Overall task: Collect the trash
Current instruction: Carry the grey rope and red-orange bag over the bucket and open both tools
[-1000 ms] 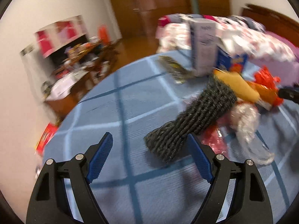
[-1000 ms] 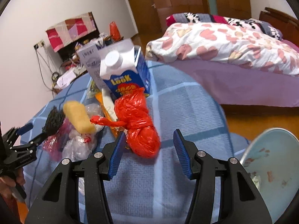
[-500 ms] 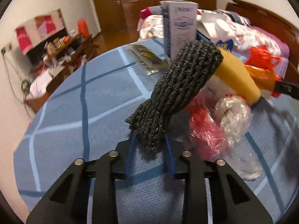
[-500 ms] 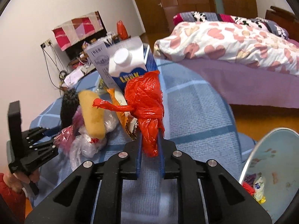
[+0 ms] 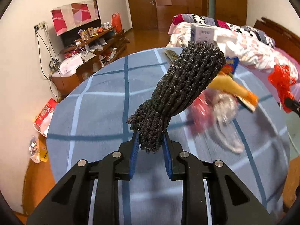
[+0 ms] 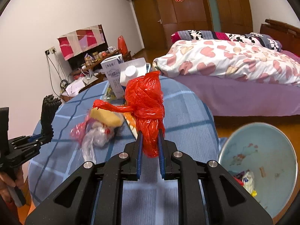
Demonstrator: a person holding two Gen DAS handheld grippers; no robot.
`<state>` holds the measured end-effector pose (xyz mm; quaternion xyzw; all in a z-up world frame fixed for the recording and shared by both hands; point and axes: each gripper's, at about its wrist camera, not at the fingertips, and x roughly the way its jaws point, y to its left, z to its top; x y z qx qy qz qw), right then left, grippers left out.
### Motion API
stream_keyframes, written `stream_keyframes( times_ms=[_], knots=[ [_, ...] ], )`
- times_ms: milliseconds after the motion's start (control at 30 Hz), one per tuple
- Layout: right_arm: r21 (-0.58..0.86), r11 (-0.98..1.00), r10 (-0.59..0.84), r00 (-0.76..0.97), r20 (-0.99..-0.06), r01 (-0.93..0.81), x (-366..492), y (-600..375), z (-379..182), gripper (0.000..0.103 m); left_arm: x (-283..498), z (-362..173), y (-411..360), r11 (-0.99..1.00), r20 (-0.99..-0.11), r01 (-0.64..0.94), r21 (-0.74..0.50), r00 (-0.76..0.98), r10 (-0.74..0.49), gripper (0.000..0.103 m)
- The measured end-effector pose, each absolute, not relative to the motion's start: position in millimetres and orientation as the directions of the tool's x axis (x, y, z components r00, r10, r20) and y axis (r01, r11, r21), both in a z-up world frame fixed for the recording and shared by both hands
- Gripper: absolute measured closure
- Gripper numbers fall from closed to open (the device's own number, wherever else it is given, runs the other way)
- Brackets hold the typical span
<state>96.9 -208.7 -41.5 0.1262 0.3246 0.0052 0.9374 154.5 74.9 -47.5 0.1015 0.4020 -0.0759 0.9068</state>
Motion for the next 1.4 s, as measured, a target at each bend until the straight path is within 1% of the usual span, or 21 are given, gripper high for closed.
stream_keyframes(
  times_ms=[133, 467, 900, 1167, 1400],
  knots=[
    [0.245, 0.967, 0.099, 0.785, -0.612, 0.069, 80.3, -207.5, -42.5, 0.088, 132.6, -49.1, 62.1, 0.967, -0.755, 0.235, 0.102, 0.651, -0.078, 0.079],
    [0.262, 0.961, 0.085, 0.799, -0.595, 0.093, 39.1, -219.3, -37.1, 0.088, 92.4, -41.6, 14.8, 0.953, -0.737, 0.283, 0.103, 0.665, -0.118, 0.079],
    [0.285, 0.937, 0.008, 0.804, -0.595, 0.202, -8.5, -262.9, -40.6, 0.088, 53.1, -36.3, -57.9, 0.907, -0.722, 0.396, 0.141, 0.668, -0.179, 0.079],
    [0.285, 0.919, -0.047, 0.792, -0.609, 0.274, -27.6, -289.5, -47.0, 0.088, 42.8, -39.6, -93.5, 0.872, -0.743, 0.480, 0.097, 0.618, -0.258, 0.079],
    [0.284, 0.895, -0.104, 0.779, -0.618, 0.345, -41.2, -315.4, -50.9, 0.088, 35.7, -46.1, -124.0, 0.848, -0.755, 0.520, 0.101, 0.596, -0.275, 0.079]
  ],
)
